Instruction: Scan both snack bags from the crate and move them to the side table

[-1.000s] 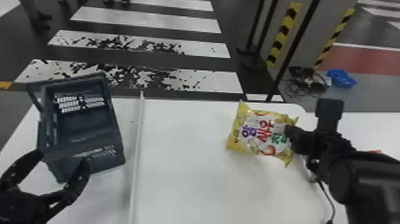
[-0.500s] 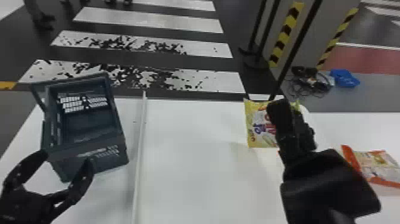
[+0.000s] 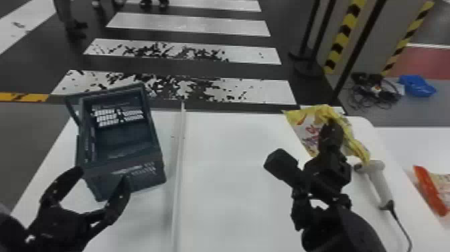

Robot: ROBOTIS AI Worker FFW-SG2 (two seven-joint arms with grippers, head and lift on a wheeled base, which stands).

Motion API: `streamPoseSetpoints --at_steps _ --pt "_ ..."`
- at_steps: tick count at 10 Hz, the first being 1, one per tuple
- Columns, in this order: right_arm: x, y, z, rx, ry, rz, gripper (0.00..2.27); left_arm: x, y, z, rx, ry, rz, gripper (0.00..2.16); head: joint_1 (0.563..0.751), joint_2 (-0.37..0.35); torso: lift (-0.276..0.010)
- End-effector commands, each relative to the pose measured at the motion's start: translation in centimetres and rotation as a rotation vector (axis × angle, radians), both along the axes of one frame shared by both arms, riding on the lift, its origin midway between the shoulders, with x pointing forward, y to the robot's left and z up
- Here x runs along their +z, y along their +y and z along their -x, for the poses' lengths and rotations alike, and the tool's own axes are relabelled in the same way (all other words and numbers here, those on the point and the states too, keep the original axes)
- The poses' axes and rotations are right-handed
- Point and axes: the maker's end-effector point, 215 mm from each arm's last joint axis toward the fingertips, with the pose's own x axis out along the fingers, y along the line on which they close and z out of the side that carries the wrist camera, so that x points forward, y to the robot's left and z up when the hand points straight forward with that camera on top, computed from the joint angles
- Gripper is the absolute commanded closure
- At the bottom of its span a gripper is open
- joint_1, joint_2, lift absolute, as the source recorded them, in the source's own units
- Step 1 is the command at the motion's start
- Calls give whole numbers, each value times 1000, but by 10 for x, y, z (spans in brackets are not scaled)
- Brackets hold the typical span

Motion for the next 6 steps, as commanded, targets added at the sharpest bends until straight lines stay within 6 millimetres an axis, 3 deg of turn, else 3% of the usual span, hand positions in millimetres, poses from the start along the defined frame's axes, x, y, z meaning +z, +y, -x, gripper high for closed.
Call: streamPoseSetpoints --at_steps 1,4,5,6 --pt "-30 32 12 100 29 97 2240 -1 0 0 -2 1 -1 36 695 -42 -99" --pt "-94 72 40 259 114 145 2240 -1 0 0 -3 1 -2 36 695 26 -99" --pt "-107 79 50 295 141 142 2240 -1 0 0 -3 1 -2 36 695 45 -99" --pt "-115 85 60 311 162 139 2071 -1 0 0 -3 1 -3 36 695 53 -99"
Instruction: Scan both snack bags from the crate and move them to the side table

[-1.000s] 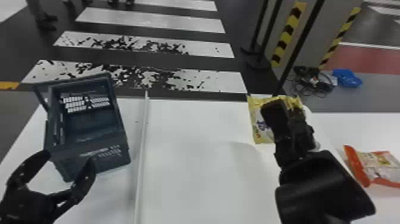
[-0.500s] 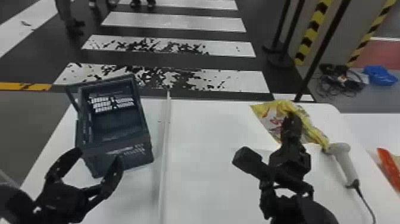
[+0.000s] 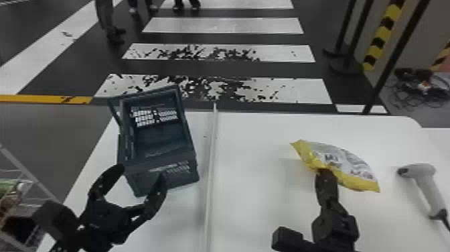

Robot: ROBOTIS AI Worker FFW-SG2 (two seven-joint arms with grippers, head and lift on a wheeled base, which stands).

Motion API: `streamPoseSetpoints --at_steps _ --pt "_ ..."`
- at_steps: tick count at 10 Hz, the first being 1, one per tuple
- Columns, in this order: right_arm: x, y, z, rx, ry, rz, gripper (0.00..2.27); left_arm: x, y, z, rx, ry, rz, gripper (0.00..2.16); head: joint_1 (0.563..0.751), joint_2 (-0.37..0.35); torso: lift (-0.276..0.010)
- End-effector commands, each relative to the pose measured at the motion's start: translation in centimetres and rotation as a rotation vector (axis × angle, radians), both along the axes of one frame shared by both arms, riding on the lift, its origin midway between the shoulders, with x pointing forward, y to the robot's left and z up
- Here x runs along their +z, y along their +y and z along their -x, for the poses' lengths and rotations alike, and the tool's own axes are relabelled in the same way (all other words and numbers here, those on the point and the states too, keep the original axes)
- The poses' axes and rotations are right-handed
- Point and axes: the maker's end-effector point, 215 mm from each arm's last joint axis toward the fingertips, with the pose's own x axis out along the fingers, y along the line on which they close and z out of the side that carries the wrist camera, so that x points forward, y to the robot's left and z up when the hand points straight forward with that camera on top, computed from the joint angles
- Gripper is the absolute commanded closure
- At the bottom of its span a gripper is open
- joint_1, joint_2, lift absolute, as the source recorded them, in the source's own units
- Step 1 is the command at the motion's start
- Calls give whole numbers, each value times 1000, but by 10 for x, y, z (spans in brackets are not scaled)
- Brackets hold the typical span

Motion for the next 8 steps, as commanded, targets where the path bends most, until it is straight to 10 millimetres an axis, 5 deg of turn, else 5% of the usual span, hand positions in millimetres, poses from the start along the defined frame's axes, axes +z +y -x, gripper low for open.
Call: streamPoseSetpoints --at_steps 1,3,4,8 --pt "-4 6 15 8 34 -34 1521 1 -1 0 -2 -1 1 36 695 65 -99" --pt "-9 7 33 -4 103 -94 265 0 -2 0 -3 -1 1 36 695 78 -99" --pt "-11 8 38 -9 118 -112 60 0 -2 0 -4 -1 1 36 695 80 -99" --pt "7 15 52 -2 169 -258 12 1 -5 0 -13 -4 2 36 695 86 -99"
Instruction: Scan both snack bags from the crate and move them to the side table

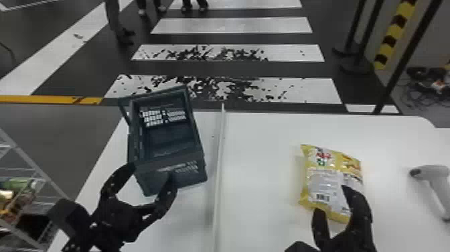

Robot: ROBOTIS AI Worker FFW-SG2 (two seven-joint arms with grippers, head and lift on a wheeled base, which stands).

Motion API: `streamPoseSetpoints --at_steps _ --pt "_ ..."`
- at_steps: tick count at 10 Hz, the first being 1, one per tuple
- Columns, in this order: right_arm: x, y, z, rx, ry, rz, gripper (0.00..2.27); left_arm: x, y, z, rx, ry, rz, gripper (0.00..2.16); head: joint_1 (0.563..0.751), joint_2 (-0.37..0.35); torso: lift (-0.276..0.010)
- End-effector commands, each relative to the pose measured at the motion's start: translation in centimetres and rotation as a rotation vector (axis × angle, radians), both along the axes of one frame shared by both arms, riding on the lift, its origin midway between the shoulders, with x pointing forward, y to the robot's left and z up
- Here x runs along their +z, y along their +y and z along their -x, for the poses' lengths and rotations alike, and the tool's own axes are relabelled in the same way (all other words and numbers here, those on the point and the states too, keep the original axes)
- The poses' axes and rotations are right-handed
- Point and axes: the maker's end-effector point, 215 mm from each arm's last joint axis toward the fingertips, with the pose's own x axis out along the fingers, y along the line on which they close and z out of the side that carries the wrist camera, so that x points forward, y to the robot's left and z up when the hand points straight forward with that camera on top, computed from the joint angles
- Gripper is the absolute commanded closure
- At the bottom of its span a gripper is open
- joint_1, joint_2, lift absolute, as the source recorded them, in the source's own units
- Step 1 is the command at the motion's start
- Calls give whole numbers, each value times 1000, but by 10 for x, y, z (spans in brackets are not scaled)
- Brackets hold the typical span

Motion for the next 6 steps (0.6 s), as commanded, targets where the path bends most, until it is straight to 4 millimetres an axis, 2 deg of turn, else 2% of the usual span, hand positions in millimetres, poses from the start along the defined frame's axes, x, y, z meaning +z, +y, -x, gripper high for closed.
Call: streamPoseSetpoints --at_steps 1,2,4,6 --pt "20 -3 -9 -18 19 -144 16 1 -2 0 -5 -4 1 36 695 89 -99" --pt "35 -6 -20 -28 48 -285 39 2 -3 0 -6 -7 2 36 695 87 -99" --pt "46 -10 -35 -39 131 -555 46 2 -3 0 -7 -7 0 36 695 80 -99" --pt "57 -16 -52 -64 143 -722 53 3 -6 0 -12 -10 4 36 695 70 -99"
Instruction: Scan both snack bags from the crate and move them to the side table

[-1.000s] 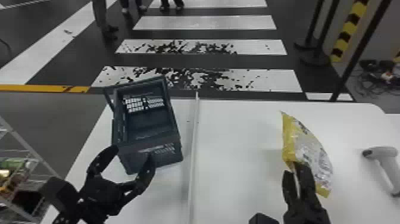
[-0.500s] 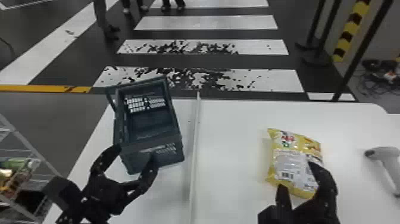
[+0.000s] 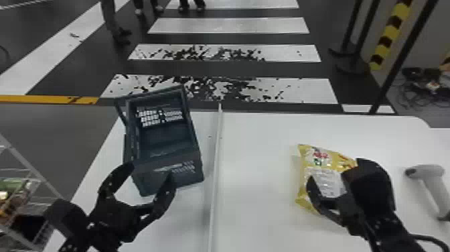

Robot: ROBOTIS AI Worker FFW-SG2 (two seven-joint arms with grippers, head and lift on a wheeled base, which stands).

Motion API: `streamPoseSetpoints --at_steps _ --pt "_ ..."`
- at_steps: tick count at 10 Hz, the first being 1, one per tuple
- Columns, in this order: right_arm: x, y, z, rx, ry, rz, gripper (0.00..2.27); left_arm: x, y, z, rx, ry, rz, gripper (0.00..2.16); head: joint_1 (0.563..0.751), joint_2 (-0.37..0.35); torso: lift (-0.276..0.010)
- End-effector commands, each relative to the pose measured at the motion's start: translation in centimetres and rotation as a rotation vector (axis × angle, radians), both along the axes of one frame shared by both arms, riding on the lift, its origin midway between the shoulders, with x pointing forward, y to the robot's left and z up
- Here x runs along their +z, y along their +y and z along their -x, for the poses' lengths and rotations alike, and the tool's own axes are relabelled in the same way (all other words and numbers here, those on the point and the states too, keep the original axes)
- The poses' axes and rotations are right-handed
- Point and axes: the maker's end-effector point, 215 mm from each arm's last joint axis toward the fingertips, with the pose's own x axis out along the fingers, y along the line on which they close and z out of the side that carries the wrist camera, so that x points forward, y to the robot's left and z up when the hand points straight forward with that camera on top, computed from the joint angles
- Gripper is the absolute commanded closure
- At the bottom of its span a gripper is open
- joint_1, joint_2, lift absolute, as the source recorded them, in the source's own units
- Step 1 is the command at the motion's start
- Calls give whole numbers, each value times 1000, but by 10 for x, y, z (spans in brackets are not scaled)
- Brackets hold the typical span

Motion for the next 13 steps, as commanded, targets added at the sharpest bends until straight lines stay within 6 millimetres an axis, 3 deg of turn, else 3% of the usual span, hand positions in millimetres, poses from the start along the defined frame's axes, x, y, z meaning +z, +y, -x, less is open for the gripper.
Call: streamPoseSetpoints --at_steps 1,4,8,11,12,13 --pt "10 -9 -13 -40 -2 -113 53 0 -1 0 -2 -1 1 36 695 65 -99" --pt "24 -24 -36 -95 -31 -330 60 2 -2 0 -1 -4 3 36 695 46 -99" --pt "-3 -46 -45 -204 -70 -474 66 2 -2 0 1 -4 7 36 695 10 -99" --pt "10 -60 -48 -235 -218 -516 76 0 -2 0 2 -1 8 36 695 -8 -99" --pt "2 -61 -45 -242 -219 -516 151 0 -2 0 2 -1 8 36 695 -14 -99" --pt "-2 -62 -41 -246 -220 -517 377 0 -1 0 5 -1 8 36 695 -19 -99"
